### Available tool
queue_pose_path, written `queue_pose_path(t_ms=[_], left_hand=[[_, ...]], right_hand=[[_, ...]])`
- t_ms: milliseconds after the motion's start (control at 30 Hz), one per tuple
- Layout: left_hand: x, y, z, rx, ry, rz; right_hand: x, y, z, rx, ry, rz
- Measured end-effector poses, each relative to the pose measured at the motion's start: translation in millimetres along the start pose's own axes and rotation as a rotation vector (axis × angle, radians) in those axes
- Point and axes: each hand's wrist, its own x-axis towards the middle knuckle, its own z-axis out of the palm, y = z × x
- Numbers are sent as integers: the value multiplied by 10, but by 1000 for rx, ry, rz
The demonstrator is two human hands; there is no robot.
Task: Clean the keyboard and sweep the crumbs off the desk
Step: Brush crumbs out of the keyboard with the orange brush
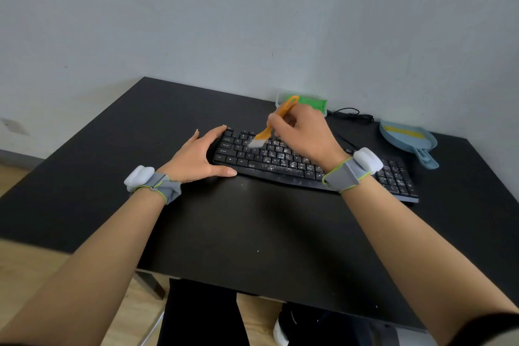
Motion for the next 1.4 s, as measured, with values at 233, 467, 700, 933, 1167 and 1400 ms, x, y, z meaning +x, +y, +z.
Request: queue_pose_path(t_ms=[233,467,700,933,1167,1400], left_hand=[[79,-135,49,-4,4,0],[92,-154,42,4,8,-2],[53,-80,30,-3,9,1],[69,-95,41,27,23,31],[61,-73,41,28,24,44],[34,-34,29,6,11,13]], right_hand=[[72,48,163,-9,36,6],[-72,-16,122,-43,-67,-23],[-136,-51,101,-36,-15,-39],[-219,-115,73,-48,-26,-97],[-254,-95,61,-46,-42,-96],[-163,-14,-38,-1,-3,-7]])
